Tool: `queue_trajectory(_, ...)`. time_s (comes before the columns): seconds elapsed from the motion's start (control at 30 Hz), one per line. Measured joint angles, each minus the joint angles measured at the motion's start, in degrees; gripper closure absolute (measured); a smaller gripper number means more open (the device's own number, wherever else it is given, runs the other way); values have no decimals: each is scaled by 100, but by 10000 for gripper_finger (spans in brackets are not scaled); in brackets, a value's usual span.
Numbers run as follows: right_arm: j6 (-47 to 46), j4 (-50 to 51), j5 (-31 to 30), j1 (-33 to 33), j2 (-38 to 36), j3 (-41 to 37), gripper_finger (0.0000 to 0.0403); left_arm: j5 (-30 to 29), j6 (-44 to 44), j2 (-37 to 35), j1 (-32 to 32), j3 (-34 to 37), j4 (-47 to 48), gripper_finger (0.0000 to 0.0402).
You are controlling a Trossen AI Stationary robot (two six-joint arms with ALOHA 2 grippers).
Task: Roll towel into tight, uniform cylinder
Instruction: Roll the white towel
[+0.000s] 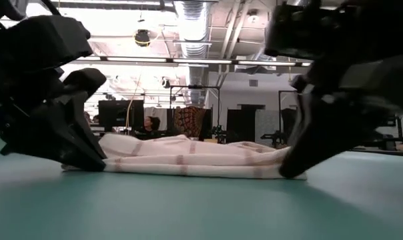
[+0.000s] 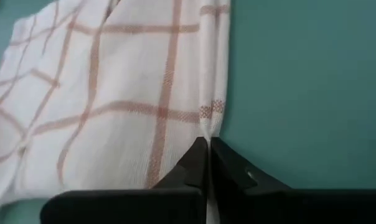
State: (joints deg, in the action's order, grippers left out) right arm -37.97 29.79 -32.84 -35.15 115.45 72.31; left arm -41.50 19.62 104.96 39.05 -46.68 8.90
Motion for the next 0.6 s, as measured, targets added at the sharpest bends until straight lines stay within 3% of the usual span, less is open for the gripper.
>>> queue_trajectory(0.33, 996, 2575, -1686, 199, -10, 2050, 387, -1301, 384, -1097, 10, -1277, 3408, 401)
queue_trajectory(0.6, 2328, 4083, -3146, 501, -14, 3988, 387, -2546, -374, -2192, -63, -1793, 4414, 401)
